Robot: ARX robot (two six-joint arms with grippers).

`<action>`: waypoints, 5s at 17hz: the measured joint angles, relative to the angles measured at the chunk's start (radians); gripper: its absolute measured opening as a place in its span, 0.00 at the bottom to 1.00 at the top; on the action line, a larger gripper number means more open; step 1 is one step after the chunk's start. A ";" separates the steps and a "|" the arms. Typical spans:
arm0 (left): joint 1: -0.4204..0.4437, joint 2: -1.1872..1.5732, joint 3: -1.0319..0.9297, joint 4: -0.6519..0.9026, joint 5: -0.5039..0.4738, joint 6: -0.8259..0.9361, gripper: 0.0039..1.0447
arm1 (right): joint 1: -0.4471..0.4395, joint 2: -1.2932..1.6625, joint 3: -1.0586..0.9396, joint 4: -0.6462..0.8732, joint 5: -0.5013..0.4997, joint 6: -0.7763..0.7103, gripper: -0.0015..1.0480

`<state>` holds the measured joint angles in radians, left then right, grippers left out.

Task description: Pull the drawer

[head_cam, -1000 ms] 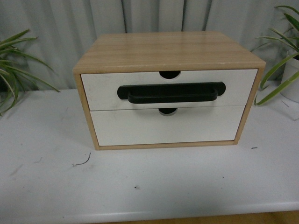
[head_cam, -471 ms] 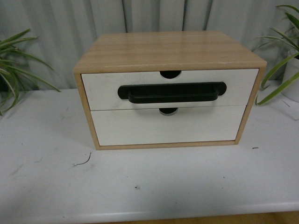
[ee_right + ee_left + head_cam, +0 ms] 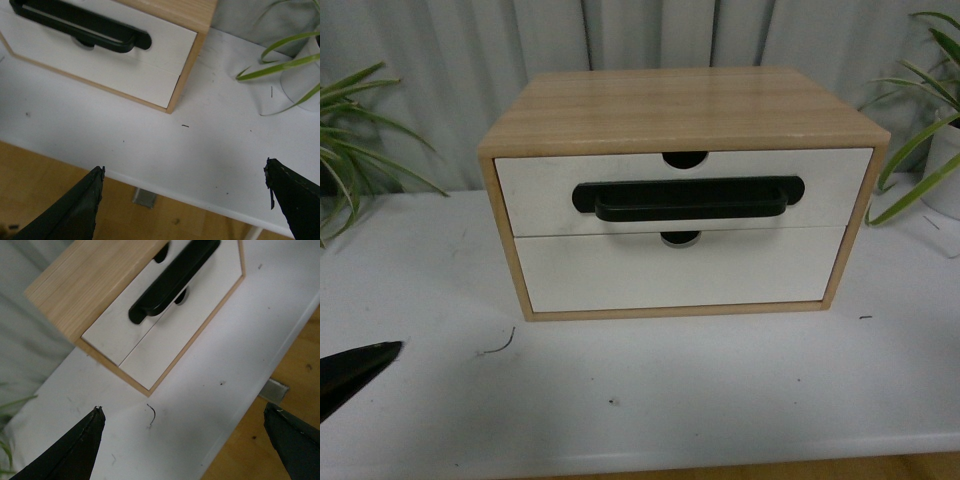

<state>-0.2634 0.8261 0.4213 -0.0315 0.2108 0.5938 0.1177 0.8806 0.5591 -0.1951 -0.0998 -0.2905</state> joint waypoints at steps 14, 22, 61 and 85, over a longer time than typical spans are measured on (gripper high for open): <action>-0.077 0.888 0.777 -0.319 0.134 0.532 0.94 | 0.100 0.600 0.461 -0.198 -0.250 -0.540 0.94; -0.062 1.035 0.880 -0.334 0.125 0.489 0.94 | 0.131 0.782 0.600 -0.196 -0.271 -0.601 0.94; -0.132 0.927 0.758 -0.541 0.060 0.779 0.94 | 0.225 0.932 0.691 -0.426 -0.335 -0.715 0.94; 0.157 -0.449 -0.156 -0.032 -0.156 -0.478 0.94 | 0.159 -0.486 -0.302 0.151 0.412 0.195 0.94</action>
<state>-0.1066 0.3771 0.2649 -0.0631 0.0551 0.1158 0.2768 0.3946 0.2573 -0.0444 0.3119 -0.0952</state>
